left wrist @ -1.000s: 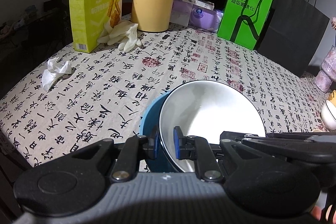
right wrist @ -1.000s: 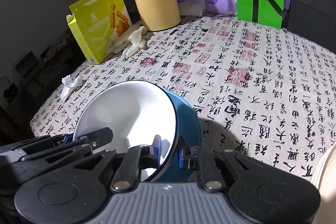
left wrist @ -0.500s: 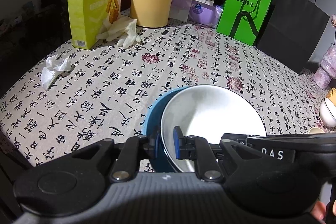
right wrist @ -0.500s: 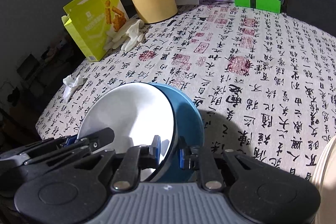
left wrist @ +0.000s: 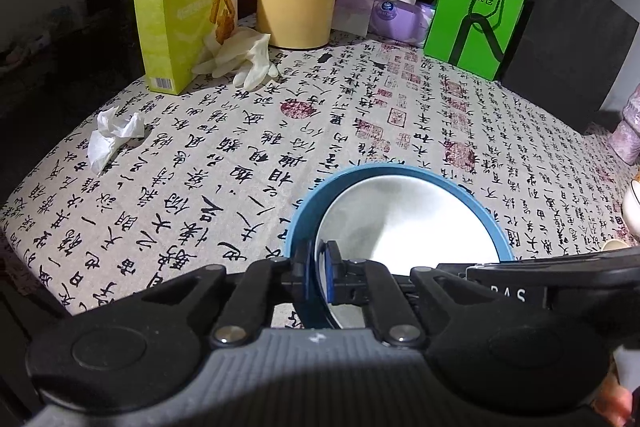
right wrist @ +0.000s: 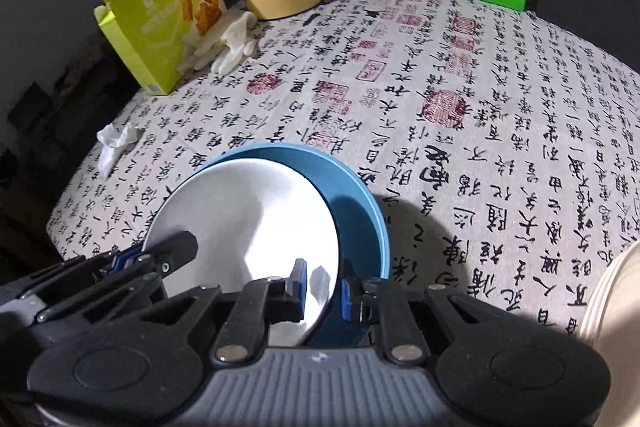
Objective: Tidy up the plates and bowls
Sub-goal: 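Lower the held white bowl into the blue bowl with both grippers, then press the white bowl down inside the blue bowl with both grippers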
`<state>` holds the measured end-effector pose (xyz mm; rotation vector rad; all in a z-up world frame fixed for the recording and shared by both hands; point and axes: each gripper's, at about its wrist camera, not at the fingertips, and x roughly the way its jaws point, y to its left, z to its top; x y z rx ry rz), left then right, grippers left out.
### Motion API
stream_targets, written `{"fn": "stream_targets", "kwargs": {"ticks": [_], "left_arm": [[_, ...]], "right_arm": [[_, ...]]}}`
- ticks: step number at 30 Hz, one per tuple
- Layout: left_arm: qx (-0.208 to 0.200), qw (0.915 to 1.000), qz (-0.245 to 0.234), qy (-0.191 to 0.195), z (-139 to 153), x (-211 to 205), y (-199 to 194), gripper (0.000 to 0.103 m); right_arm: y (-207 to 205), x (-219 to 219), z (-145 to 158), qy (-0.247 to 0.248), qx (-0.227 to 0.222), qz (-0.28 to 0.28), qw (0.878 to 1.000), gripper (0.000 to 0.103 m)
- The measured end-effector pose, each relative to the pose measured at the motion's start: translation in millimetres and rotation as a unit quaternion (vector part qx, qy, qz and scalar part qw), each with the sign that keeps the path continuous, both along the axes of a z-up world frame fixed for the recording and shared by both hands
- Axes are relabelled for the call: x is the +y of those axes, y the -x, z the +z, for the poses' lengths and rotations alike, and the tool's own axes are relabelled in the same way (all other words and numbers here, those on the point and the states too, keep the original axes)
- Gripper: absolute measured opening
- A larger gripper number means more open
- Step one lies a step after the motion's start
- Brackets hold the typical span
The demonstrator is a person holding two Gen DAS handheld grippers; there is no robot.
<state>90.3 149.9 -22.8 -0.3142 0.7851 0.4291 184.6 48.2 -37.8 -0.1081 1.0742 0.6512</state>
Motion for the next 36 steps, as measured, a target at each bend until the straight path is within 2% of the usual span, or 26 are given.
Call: {"fn": "stream_targets", "kwargs": {"ticks": [7, 23, 30, 36], "left_arm": [[0.004, 1.0, 0.003, -0.004, 1, 0, -1, 0.007], [0.002, 1.0, 0.003, -0.001, 0, 1, 0, 0.007], [0.003, 1.0, 0.004, 0.001, 0, 2, -1, 0.007], [0.004, 1.0, 0.002, 0.003, 1, 1, -1, 0.007]], "right_arm": [[0, 6, 1, 0.025, 0.006, 0.002, 1.0, 0.018], [-14, -1, 6, 0.007, 0.062, -0.006, 0.998, 0.017], [-18, -8, 7, -0.009, 0.068, -0.013, 0.998, 0.007], [-17, -13, 5, -0.018, 0.061, -0.023, 0.998, 0.006]]}}
